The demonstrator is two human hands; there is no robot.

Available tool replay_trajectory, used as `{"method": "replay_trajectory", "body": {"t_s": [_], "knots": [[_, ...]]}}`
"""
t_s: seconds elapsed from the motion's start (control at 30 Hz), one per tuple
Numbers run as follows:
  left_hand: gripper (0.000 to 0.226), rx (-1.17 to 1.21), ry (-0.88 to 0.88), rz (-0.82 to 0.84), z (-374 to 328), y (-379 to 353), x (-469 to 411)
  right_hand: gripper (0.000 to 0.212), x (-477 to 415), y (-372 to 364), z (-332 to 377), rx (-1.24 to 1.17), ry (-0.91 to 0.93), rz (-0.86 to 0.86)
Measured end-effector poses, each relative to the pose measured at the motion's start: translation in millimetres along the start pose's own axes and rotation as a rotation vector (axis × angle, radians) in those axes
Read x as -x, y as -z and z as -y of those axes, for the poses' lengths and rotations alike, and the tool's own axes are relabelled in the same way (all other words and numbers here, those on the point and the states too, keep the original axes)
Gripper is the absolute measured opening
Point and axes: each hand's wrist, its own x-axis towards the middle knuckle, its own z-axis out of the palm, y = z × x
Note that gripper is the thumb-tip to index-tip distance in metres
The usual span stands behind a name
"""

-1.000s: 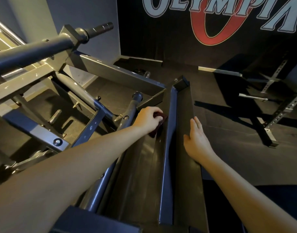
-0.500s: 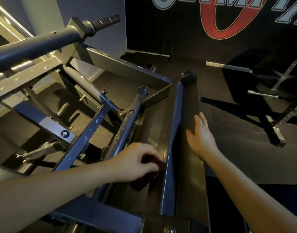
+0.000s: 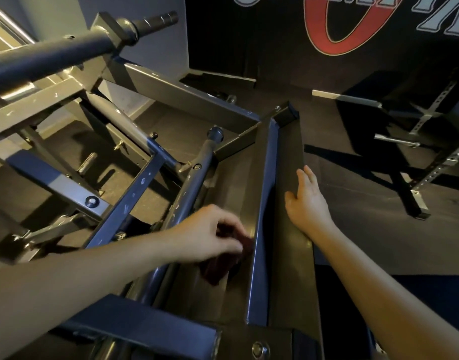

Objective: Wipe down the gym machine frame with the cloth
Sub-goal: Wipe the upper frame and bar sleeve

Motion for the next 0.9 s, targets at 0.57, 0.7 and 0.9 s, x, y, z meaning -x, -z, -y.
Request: {"method": "replay_trajectory", "body": {"t_s": [0.57, 0.7, 0.9], "knots": [[0.018, 0.033, 0.068, -0.075, -21, -38, 66, 0.063, 3, 5, 3, -0.011, 0.047, 0.001], [0.022, -0.005, 0.089, 0.069, -38, -43, 94, 0.065, 10, 9, 7, 0.006, 0.055, 0.025], [0.020, -0.064, 0.116, 0.036, -61, -27, 93, 0.062, 47, 35, 17, 0.067, 0.247, -0.020]]}}
